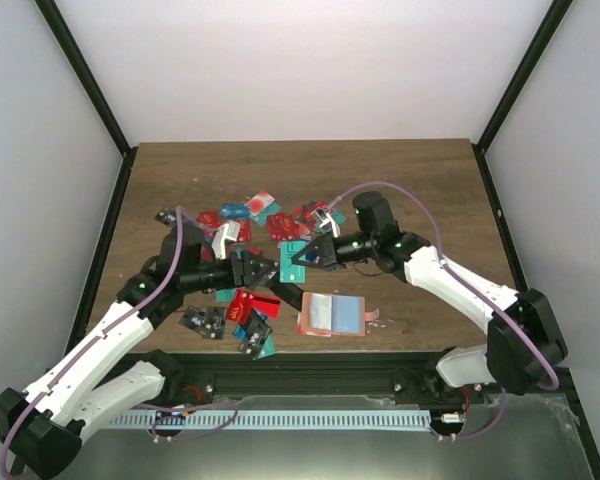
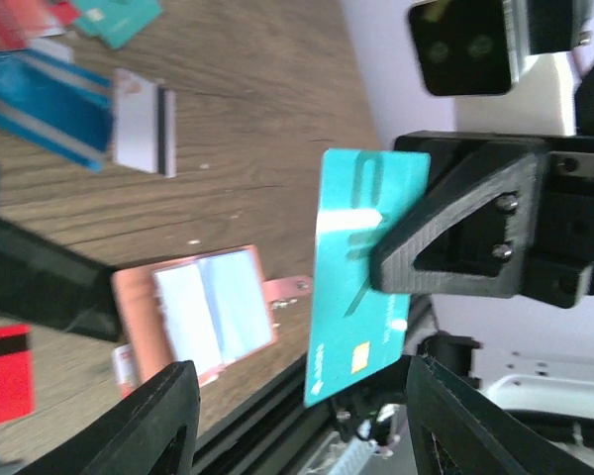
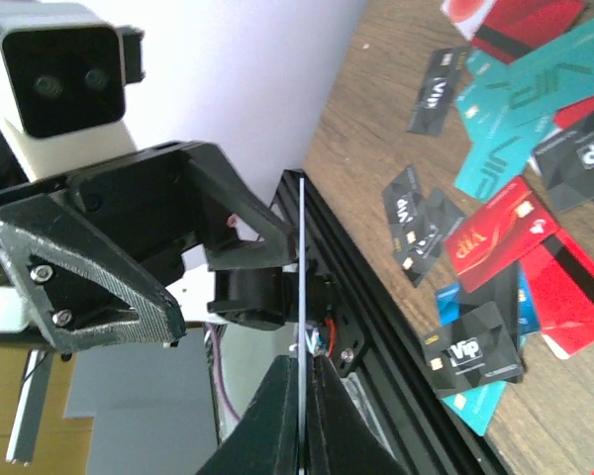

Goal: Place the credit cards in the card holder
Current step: Pick up the credit card from the center of the board, then insert the credit card into the card holder.

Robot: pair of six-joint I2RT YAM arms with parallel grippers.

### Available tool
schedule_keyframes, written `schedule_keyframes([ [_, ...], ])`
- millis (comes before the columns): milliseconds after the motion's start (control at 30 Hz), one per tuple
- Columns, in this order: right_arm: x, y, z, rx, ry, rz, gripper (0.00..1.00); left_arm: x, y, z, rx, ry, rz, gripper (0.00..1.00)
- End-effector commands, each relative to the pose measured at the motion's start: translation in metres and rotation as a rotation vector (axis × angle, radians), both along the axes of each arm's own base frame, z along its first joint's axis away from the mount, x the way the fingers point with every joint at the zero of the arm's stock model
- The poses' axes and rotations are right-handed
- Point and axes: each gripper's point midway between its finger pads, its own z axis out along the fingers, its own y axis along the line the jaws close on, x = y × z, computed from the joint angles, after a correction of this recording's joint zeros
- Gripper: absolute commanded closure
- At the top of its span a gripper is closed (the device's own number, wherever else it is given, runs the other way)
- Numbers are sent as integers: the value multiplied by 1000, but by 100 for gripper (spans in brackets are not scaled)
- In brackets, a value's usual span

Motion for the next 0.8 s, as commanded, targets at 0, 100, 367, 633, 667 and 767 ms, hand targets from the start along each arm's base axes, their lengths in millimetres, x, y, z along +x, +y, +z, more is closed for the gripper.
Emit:
schedule_keyframes([
  [0,-17,-3,30,98,-30,73,99,-7,-21,35,-164,-77,-119,41],
  [100,-24,-5,43,147,-48,91,99,-7,-25,43,-201,-95,-146,42],
  [367,-33,-6,65,219,-74,133,99,-11,-34,55,-258,-111,-208,52],
  [633,-37,-7,74,250,-79,153,99,-14,-39,61,-307,-109,-249,73],
  [667,-37,-7,74,250,-79,152,99,-15,-40,63,-317,-114,-254,78],
  [767,-37,-7,74,248,-78,149,99,-14,-42,66,-331,-117,-262,93],
])
